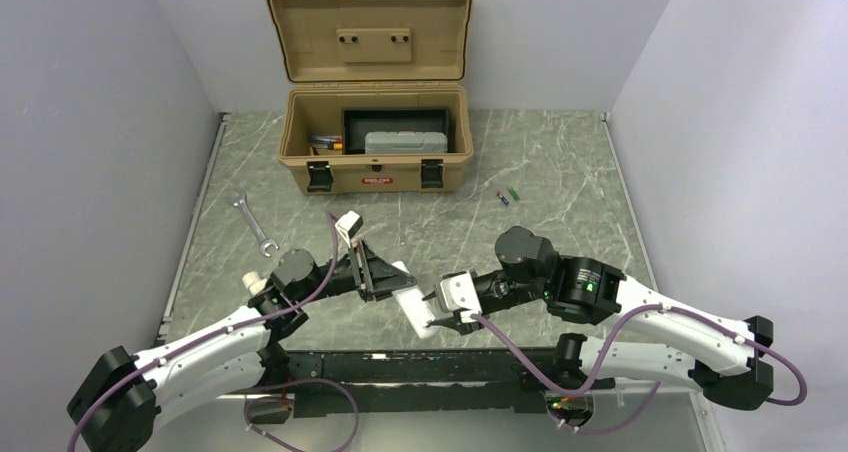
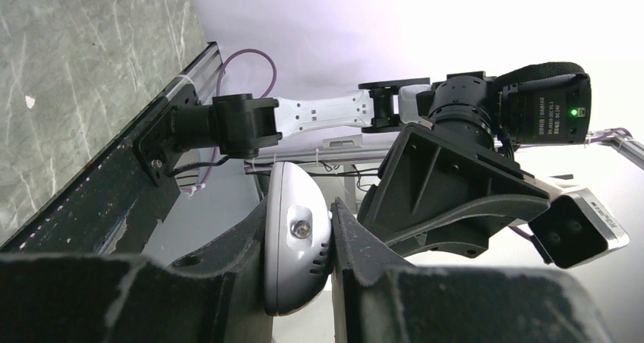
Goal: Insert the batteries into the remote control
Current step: Remove the battery cover from the remote control.
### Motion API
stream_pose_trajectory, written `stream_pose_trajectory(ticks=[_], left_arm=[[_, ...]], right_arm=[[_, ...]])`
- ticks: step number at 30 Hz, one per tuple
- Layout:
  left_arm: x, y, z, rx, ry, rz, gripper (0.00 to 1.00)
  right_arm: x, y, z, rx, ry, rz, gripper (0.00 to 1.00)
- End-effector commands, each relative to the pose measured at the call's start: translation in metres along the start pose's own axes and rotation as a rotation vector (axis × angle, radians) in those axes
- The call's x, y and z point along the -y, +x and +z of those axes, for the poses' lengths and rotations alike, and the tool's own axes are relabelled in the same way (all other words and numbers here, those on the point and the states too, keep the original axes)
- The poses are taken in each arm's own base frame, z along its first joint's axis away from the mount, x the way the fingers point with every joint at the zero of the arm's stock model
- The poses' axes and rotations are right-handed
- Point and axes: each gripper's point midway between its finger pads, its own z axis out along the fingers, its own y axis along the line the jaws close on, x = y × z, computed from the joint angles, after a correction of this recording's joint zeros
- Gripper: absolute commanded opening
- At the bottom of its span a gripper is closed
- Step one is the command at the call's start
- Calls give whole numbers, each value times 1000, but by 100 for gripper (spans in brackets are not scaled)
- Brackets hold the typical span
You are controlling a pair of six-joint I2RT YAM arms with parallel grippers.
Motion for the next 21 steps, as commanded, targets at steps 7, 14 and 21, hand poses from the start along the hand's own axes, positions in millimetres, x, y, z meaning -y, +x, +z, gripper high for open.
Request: stream_pose_trajectory(ticks=[7, 14, 21], left_arm=[[14, 5, -2, -20, 67, 18, 0], [14, 4, -1, -19, 66, 15, 0], [10, 4, -1, -15, 58, 9, 0]], right_arm=[[8, -20, -8, 60, 41, -30, 45], [1, -16, -5, 54, 1, -4, 47], [-3, -16, -5, 64, -8, 9, 48]])
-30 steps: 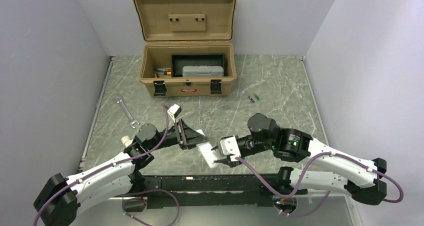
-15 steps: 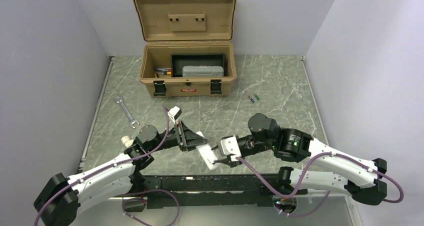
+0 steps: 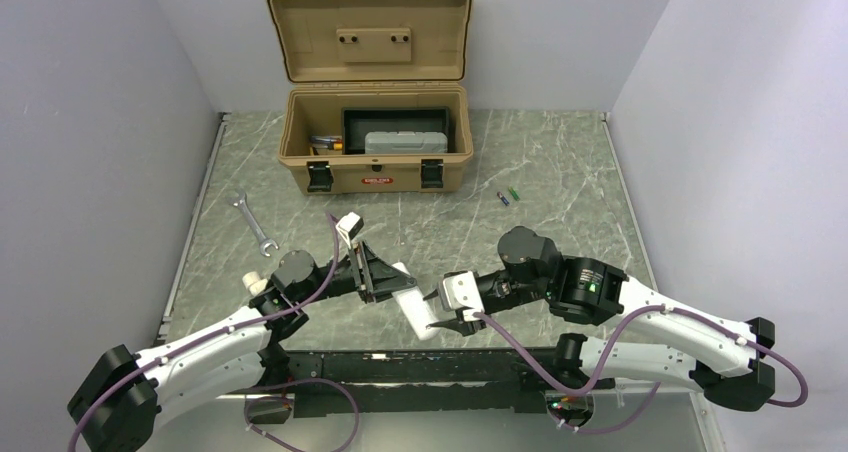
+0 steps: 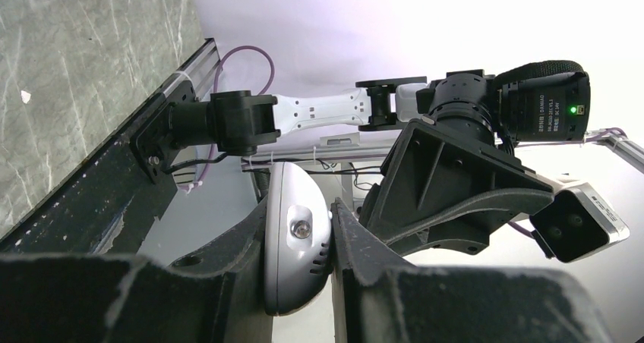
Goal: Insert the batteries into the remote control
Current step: Remove the battery cover from the remote control.
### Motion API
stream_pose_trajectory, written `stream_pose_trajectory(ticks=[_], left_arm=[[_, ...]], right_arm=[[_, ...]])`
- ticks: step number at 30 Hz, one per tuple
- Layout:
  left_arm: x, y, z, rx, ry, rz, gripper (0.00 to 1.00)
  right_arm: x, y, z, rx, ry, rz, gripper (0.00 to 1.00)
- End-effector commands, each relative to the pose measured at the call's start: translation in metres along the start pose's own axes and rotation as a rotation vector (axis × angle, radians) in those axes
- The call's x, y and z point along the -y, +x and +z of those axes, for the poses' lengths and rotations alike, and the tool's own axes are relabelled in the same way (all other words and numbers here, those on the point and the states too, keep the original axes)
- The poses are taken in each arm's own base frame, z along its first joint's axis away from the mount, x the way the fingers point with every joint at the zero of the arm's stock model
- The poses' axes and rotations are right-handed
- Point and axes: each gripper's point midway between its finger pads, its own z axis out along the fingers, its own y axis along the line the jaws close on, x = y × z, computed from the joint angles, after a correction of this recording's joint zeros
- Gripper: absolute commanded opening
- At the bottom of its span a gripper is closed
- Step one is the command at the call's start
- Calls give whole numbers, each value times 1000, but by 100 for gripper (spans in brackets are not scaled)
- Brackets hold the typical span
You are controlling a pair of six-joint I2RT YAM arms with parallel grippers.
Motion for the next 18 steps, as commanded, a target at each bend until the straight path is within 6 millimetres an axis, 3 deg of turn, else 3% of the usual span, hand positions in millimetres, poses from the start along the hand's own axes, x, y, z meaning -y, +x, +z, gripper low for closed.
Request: stream_pose_trajectory(ticks=[1, 10, 18], left_arm=[[14, 3, -1, -12, 59, 25, 0], [-2, -4, 1, 23, -25, 58, 0], [-2, -3, 5, 0, -34, 78, 0]], right_arm=[[-1, -13, -3, 51, -2, -5, 48], [19, -27, -12, 112, 151, 117, 53], [5, -18, -16, 107, 114, 97, 53]])
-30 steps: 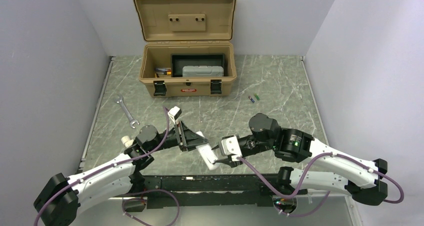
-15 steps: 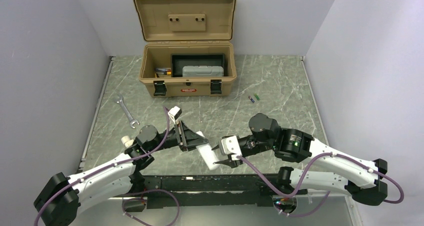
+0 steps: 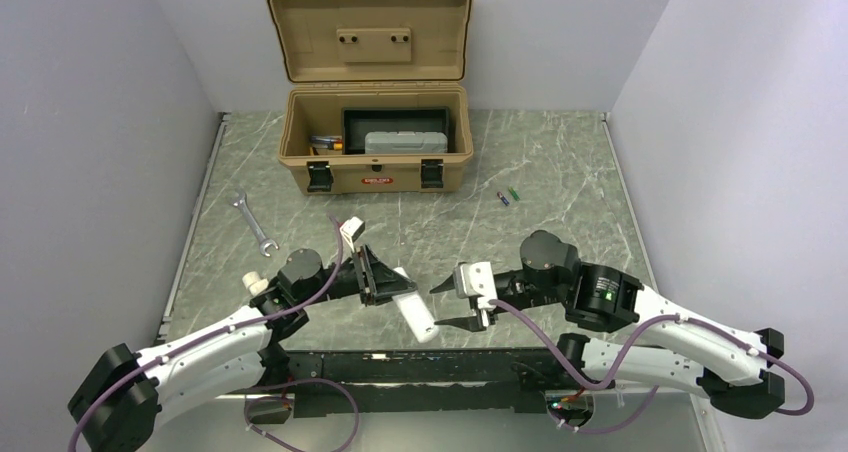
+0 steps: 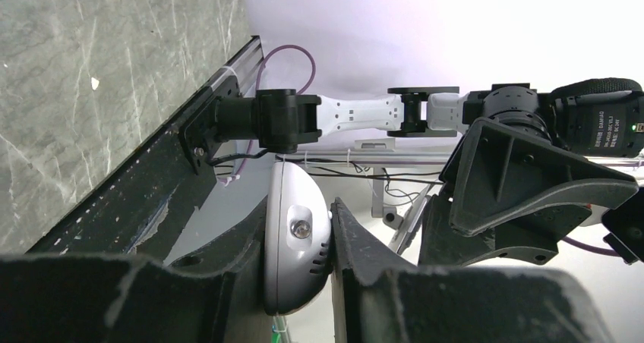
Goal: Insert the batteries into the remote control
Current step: Remove the battery cover from the remote control.
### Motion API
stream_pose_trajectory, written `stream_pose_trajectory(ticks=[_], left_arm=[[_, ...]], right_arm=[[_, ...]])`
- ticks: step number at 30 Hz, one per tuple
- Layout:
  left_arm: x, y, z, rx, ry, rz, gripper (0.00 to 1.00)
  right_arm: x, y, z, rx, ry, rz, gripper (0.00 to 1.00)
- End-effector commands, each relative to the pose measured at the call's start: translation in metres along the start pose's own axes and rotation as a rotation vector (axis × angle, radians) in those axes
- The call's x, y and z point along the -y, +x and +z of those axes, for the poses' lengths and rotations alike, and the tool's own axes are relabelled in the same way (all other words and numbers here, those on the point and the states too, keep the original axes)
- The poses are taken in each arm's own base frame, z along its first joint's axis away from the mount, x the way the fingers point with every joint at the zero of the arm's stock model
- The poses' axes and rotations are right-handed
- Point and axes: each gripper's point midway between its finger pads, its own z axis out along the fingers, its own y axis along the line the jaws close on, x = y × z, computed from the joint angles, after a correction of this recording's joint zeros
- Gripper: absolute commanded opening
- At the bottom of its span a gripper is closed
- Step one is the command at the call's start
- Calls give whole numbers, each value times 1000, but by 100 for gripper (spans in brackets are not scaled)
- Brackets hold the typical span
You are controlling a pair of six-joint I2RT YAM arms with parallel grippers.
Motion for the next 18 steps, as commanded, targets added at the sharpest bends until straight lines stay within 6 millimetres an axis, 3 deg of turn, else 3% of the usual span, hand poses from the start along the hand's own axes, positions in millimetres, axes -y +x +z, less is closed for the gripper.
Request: stream_pose_trajectory(ticks=[1, 18], left_arm=[[27, -3, 4, -4, 76, 65, 0], [35, 1, 0, -16, 111, 64, 0]], right_arm=[[-1, -5, -1, 38, 4, -16, 53], [-13, 15, 24, -17, -144, -22, 49]])
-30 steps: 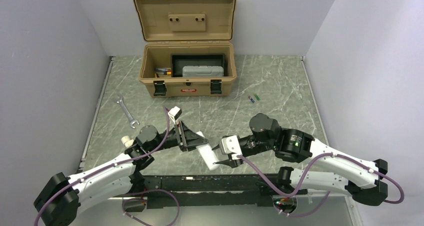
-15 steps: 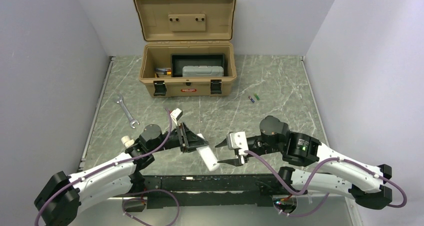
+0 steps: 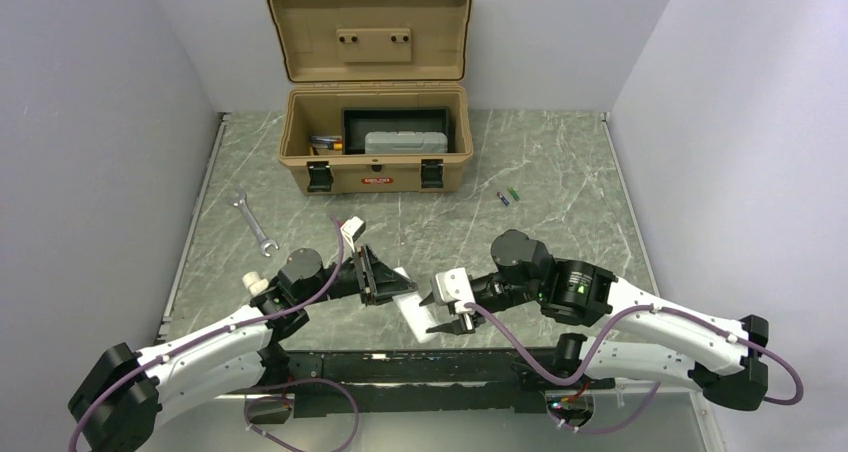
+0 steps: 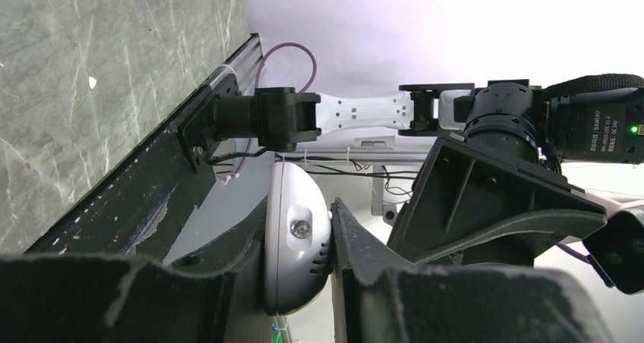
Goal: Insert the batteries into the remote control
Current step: Remove the battery cover from the remote control.
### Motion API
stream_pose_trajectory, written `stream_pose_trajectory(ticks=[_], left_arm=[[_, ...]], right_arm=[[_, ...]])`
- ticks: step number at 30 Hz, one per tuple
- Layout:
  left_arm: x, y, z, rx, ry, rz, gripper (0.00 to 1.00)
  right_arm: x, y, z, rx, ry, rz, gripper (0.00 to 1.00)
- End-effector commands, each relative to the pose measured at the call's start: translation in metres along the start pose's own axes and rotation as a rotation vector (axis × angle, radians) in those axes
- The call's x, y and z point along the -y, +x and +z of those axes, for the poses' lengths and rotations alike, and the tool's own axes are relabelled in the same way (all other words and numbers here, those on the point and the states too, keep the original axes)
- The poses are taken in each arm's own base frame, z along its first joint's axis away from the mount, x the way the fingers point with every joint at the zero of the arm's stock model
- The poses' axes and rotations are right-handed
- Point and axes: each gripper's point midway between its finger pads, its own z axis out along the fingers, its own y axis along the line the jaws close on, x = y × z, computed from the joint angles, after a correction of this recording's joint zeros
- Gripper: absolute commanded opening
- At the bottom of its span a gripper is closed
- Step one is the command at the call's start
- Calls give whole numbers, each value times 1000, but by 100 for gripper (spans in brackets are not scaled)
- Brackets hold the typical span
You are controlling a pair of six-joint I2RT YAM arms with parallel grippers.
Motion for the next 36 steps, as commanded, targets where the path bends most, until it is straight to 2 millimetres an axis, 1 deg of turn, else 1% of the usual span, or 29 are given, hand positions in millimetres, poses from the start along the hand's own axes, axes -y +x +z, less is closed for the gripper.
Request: stream_pose_trajectory(ticks=[1, 10, 17, 24, 36], left_arm=[[36, 1, -2, -12, 115, 62, 0], [38, 2, -2, -22, 137, 57, 0], [39, 3, -3, -22, 139, 59, 0], [38, 4, -4, -21, 136, 58, 0], [38, 4, -4, -20, 142, 57, 0]], right_arm=[[-2, -8, 3, 33, -37, -37, 49], [-4, 7, 5, -17, -50, -28, 52], [-1, 11, 5, -34, -36, -43, 53], [1, 17, 5, -60, -27, -57, 50], [3, 25, 6, -90, -17, -60, 49]])
